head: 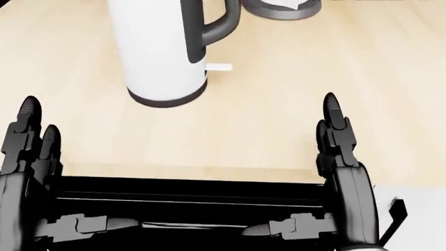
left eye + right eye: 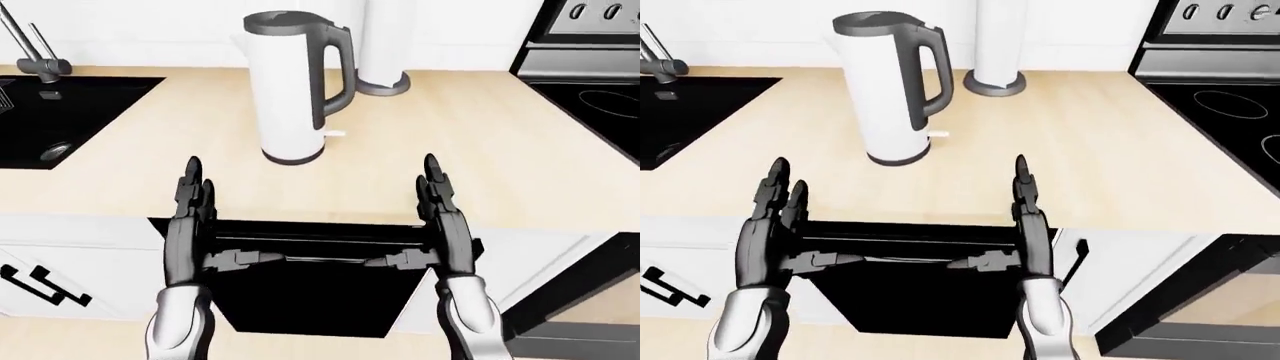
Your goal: Press down the lever to turn on the electric kettle.
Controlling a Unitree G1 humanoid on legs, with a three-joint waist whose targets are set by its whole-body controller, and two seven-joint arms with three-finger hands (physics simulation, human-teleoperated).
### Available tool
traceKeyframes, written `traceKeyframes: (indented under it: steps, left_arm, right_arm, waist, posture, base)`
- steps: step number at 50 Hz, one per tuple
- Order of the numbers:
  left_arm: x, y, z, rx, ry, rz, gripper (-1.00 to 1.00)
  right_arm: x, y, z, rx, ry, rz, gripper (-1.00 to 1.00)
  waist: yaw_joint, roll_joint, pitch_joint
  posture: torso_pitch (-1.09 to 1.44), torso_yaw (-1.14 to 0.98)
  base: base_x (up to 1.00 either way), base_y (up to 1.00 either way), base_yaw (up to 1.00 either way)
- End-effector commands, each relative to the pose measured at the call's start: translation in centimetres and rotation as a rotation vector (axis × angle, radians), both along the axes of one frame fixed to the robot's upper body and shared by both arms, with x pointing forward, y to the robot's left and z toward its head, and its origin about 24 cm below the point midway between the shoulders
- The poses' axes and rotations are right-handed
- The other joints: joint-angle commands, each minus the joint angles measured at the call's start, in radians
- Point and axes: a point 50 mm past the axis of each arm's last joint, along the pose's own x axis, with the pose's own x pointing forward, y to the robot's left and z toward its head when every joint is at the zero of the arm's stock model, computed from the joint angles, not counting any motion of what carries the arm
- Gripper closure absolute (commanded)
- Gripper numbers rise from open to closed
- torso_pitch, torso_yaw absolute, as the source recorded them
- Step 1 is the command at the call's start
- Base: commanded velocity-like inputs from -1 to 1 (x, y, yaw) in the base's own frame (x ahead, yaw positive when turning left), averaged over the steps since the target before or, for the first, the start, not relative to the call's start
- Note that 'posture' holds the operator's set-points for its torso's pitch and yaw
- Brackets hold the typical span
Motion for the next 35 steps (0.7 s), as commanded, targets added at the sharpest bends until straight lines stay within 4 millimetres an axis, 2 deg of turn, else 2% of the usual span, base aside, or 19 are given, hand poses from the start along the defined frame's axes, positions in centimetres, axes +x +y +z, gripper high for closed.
traceKeyframes:
  steps: [1, 3, 4, 5, 8, 10, 13, 15, 17, 18, 20, 22, 23, 25, 27, 28, 29, 32, 35]
  left_arm:
    - [-0.09, -0.28, 1.27, 0.005, -0.073, -0.014, -1.00]
    - [-0.09, -0.28, 1.28, 0.005, -0.073, -0.014, -1.00]
    - [-0.09, -0.28, 1.28, 0.005, -0.073, -0.014, -1.00]
    - [-0.09, -0.28, 1.28, 0.005, -0.073, -0.014, -1.00]
    - [-0.11, -0.39, 1.25, 0.006, -0.074, -0.017, -1.00]
    - [-0.14, -0.39, 1.30, 0.006, -0.074, -0.017, -1.00]
    - [-0.18, -0.37, 1.29, 0.006, -0.075, -0.016, -1.00]
    - [-0.26, -0.33, 1.34, 0.006, -0.076, -0.015, -1.00]
    - [-0.30, -0.30, 1.39, 0.006, -0.077, -0.014, -1.00]
    - [-0.29, -0.27, 1.29, 0.005, -0.076, -0.014, -1.00]
    - [-0.30, -0.25, 1.29, 0.005, -0.075, -0.013, -1.00]
    - [-0.33, -0.23, 1.30, 0.005, -0.076, -0.013, -1.00]
    - [-0.30, -0.24, 1.25, 0.004, -0.075, -0.013, -1.00]
    - [-0.31, -0.28, 1.22, 0.004, -0.074, -0.014, -1.00]
    - [-0.33, -0.29, 1.29, 0.004, -0.075, -0.014, -1.00]
    - [-0.31, -0.27, 1.25, 0.004, -0.074, -0.014, -1.00]
    - [-0.29, -0.27, 1.19, 0.004, -0.074, -0.013, -1.00]
    - [-0.30, -0.28, 1.22, 0.004, -0.074, -0.014, -1.00]
    - [-0.31, -0.30, 1.24, 0.004, -0.075, -0.014, -1.00]
  right_arm:
    - [-0.11, -0.19, 1.37, -0.003, -0.076, -0.008, -1.00]
    - [-0.11, -0.18, 1.37, -0.003, -0.076, -0.008, -1.00]
    - [-0.11, -0.18, 1.38, -0.003, -0.076, -0.007, -1.00]
    - [-0.11, -0.18, 1.38, -0.003, -0.076, -0.008, -1.00]
    - [-0.12, -0.21, 1.39, -0.002, -0.076, -0.008, -1.00]
    - [-0.15, -0.22, 1.44, -0.002, -0.077, -0.008, -1.00]
    - [-0.19, -0.23, 1.46, -0.002, -0.078, -0.008, -1.00]
    - [-0.24, -0.24, 1.52, -0.003, -0.079, -0.008, -1.00]
    - [-0.25, -0.23, 1.53, -0.003, -0.080, -0.008, -1.00]
    - [-0.26, -0.25, 1.53, -0.004, -0.079, -0.012, -1.00]
    - [-0.24, -0.24, 1.50, -0.001, -0.077, -0.012, -1.00]
    - [-0.20, -0.30, 1.45, 0.001, -0.072, -0.018, -1.00]
    - [-0.20, -0.30, 1.44, 0.002, -0.071, -0.019, -1.00]
    - [-0.20, -0.21, 1.44, -0.001, -0.070, -0.017, -1.00]
    - [-0.15, -0.19, 1.40, -0.003, -0.068, -0.017, -1.00]
    - [-0.16, -0.20, 1.41, -0.003, -0.068, -0.016, -1.00]
    - [-0.17, -0.16, 1.45, -0.005, -0.070, -0.013, -1.00]
    - [-0.14, -0.12, 1.47, -0.005, -0.072, -0.011, -1.00]
    - [-0.15, -0.12, 1.51, -0.006, -0.074, -0.010, -1.00]
  waist:
    - [-0.001, 0.000, -0.008]
    - [0.001, -0.039, -0.013]
    - [-0.002, -0.074, -0.026]
    - [-0.009, -0.052, -0.021]
    - [-0.020, -0.048, -0.011]
    - [-0.018, -0.033, -0.013]
    - [-0.021, -0.002, 0.001]
    - [-0.025, 0.033, 0.003]
    - [-0.025, 0.099, -0.018]
    - [-0.009, 0.063, -0.009]
    - [-0.015, 0.066, -0.002]
    - [-0.015, 0.052, -0.012]
    - [-0.016, 0.036, -0.003]
    - [-0.012, 0.016, -0.008]
    - [-0.003, -0.021, -0.006]
    - [-0.002, -0.049, -0.028]
    - [-0.012, -0.027, -0.013]
    - [-0.012, -0.014, -0.015]
    - [-0.010, 0.042, -0.016]
  posture:
    - [0.00, 0.00]
    - [0.00, 0.00]
    - [0.00, 0.00]
    - [0.00, 0.00]
    - [0.00, 0.00]
    - [0.00, 0.00]
    - [0.00, 0.00]
    - [0.00, 0.00]
    - [0.00, 0.00]
    - [0.00, 0.00]
    - [0.00, 0.00]
    - [0.00, 0.00]
    - [0.00, 0.00]
    - [0.00, 0.00]
    - [0.00, 0.00]
    - [0.00, 0.00]
    - [0.00, 0.00]
    - [0.00, 0.00]
    - [0.00, 0.00]
  base:
    - [0.18, 0.00, 0.00]
    - [0.17, 0.00, 0.00]
    - [0.19, 0.00, 0.00]
    - [0.18, 0.00, 0.00]
    - [0.17, 0.00, 0.00]
    - [0.17, 0.00, 0.00]
    - [0.18, 0.00, 0.00]
    - [0.18, 0.00, 0.00]
    - [0.18, 0.00, 0.00]
    - [0.17, 0.00, 0.00]
    - [0.18, 0.00, 0.00]
    - [0.11, 0.00, 0.00]
    - [0.02, 0.00, 0.00]
    - [0.00, 0.00, 0.00]
    - [0.00, 0.00, 0.00]
    - [0.00, 0.00, 0.07]
    - [0.00, 0.00, 0.12]
    - [0.00, 0.00, 0.14]
    - [0.00, 0.00, 0.13]
